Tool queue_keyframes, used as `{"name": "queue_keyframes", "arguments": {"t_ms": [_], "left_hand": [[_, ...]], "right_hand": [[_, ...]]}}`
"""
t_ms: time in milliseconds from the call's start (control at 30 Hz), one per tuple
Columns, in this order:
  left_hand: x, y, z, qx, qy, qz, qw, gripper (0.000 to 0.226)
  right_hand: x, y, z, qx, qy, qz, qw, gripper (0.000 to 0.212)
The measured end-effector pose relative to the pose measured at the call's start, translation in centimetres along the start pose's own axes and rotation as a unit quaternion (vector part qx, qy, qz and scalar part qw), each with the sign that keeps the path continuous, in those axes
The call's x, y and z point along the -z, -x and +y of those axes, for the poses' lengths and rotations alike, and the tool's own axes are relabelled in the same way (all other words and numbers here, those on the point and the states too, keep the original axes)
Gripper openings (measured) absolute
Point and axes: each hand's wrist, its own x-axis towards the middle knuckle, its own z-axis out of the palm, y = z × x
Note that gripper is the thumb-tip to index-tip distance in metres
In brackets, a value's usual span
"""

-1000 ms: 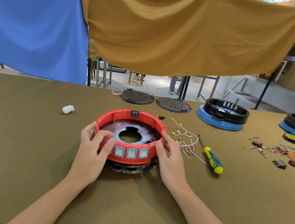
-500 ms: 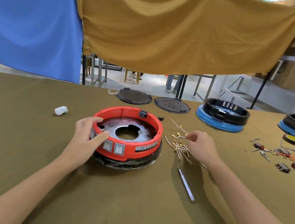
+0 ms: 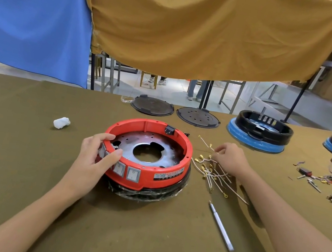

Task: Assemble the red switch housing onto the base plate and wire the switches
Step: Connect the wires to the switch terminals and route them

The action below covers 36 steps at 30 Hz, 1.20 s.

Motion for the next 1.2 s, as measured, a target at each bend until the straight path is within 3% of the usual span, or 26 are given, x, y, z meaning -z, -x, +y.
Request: {"name": "queue_keyframes", "arguments": {"t_ms": [100,233,400,600,767,867,1067,1200], "left_hand": [[0.0,-0.1,-0.1,0.0,0.002,-0.002,1.0,0.051],[0.0,-0.1,0.1,0.0,0.008,-0.006,1.0,0.056],[0.1,0.0,0.2,0.004,0.011,-0.006,1.0,0.056],[0.2,0.0,0.3,0.011,0.015,-0.008,1.0,0.058],[0.3,0.0,0.5,0.015,0.008,-0.011,1.0,0.059],[0.2,0.0,0.7,0.017,0.01,-0.012,1.0,0.054],[-0.1,0.4,0.9,0.03,0.002,-0.015,0.999,0.053],[-0.1,0.3,1.4,0.048,0.031,-0.023,0.998,0.042]], "right_hand": [[0.8,-1.0,1.0,-0.034,-0.056,0.085,0.994,0.024],[1.6,-1.8,2.0,-0.041,0.078,-0.03,0.996,0.024],[1.1,-1.7,1.3,0.007,0.17,-0.052,0.984,0.019],[0.9,-1.2,-1.0,0.068,-0.063,0.101,0.991,0.011],[4.2,-0.4,-3.1,0.222,-0.002,0.216,0.951,0.013],[6.3,-0.3,-3.8,0.26,0.012,0.243,0.934,0.015],[8.0,1.3,-5.2,0.21,-0.106,0.341,0.91,0.013],[7.2,3.0,-6.9,0.124,-0.224,0.307,0.917,0.015]]}}
